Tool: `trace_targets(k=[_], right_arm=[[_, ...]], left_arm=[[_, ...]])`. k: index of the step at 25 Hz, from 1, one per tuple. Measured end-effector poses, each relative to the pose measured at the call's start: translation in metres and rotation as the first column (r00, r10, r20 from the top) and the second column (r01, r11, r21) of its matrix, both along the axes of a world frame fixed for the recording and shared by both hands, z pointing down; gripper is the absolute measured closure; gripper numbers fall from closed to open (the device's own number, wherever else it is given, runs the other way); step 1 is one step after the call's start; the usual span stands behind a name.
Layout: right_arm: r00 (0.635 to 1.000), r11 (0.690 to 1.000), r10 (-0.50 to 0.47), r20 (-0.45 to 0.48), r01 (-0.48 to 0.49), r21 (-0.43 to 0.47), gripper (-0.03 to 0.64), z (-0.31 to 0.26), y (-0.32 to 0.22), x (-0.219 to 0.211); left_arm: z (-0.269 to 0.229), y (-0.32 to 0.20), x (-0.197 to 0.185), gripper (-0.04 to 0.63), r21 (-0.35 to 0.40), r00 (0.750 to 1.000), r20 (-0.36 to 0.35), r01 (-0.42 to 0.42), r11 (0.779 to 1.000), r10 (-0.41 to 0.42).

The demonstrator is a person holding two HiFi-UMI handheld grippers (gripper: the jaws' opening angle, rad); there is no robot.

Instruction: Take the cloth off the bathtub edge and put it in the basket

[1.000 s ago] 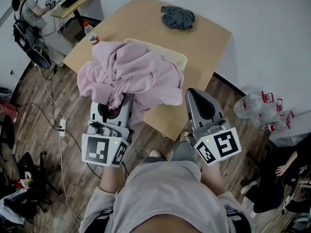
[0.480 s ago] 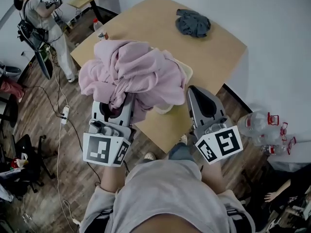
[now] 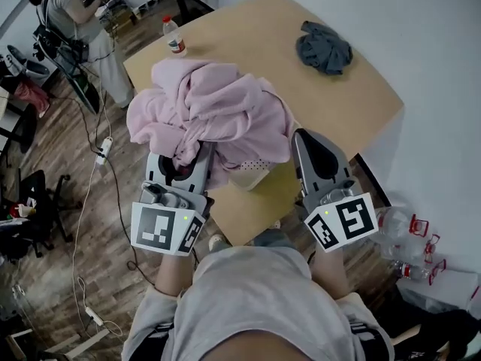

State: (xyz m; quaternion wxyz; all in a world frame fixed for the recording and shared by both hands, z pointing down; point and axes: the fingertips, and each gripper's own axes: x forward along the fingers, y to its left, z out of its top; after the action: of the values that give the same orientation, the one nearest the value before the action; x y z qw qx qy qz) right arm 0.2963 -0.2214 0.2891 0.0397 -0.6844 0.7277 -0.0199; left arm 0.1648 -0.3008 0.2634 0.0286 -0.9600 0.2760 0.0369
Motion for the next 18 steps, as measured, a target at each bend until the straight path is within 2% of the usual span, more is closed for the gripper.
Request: trace_targets(k=[9, 18], right_arm=[[0.990, 0.990, -0.141, 0.006, 0.141, -0.029, 0.609, 0.009, -0.028, 0.035], [0.968, 0.967, -0.246, 0.040, 0.248, -0.051, 0.609, 0.024, -0.051, 0.062]], left_arm=[[0.021, -0.017, 0.030, 0.463, -0.050, 0.989, 0.016, 0.146, 0.988, -0.145], [0.055, -0.033, 0.054, 0.463, -0.127, 0.964, 0.066, 0.266, 0.956, -0.259]])
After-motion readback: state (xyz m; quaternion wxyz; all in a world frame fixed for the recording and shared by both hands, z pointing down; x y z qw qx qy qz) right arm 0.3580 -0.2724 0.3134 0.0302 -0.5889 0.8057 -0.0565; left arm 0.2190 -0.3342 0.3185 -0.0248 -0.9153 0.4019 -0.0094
